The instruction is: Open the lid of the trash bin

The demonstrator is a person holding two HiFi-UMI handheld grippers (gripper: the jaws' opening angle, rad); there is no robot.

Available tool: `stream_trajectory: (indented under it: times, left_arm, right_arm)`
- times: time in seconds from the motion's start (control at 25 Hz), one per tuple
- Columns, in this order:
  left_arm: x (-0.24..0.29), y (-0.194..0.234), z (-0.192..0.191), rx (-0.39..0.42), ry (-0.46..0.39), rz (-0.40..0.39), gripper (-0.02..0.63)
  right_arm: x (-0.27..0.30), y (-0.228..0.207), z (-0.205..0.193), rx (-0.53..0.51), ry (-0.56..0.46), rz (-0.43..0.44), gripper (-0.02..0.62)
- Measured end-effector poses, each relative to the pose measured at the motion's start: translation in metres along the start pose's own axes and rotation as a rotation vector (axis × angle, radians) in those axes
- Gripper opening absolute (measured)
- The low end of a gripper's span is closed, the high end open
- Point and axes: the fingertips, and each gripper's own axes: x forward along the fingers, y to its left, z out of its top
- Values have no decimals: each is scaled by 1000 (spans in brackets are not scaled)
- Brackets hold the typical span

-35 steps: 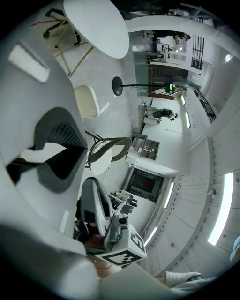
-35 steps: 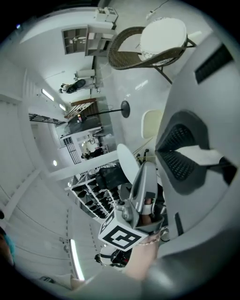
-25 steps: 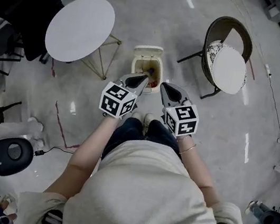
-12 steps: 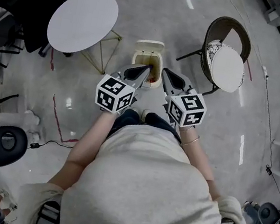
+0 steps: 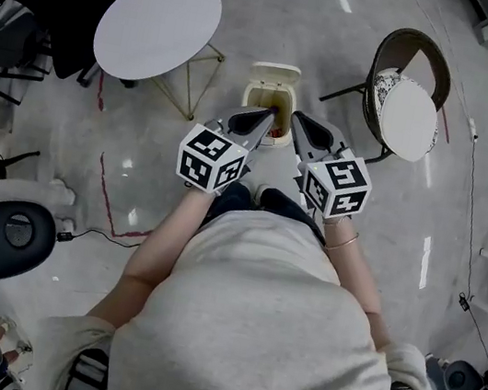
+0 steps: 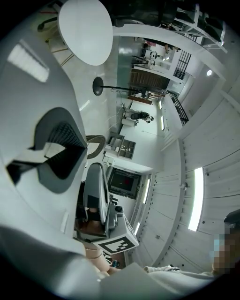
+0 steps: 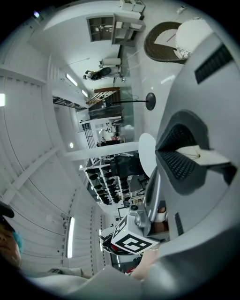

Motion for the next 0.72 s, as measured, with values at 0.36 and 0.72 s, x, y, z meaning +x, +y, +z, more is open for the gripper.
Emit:
stream_trajectory:
  times: [0.36,0.72]
  left_arm:
    - [5,0,10,10,-8,-16,5]
    - [3,-2,0,22,25,-35,5]
  right_arm:
    - [3,6,12,-107,56,100,7]
    - [1,11,8,-188,120,137,6]
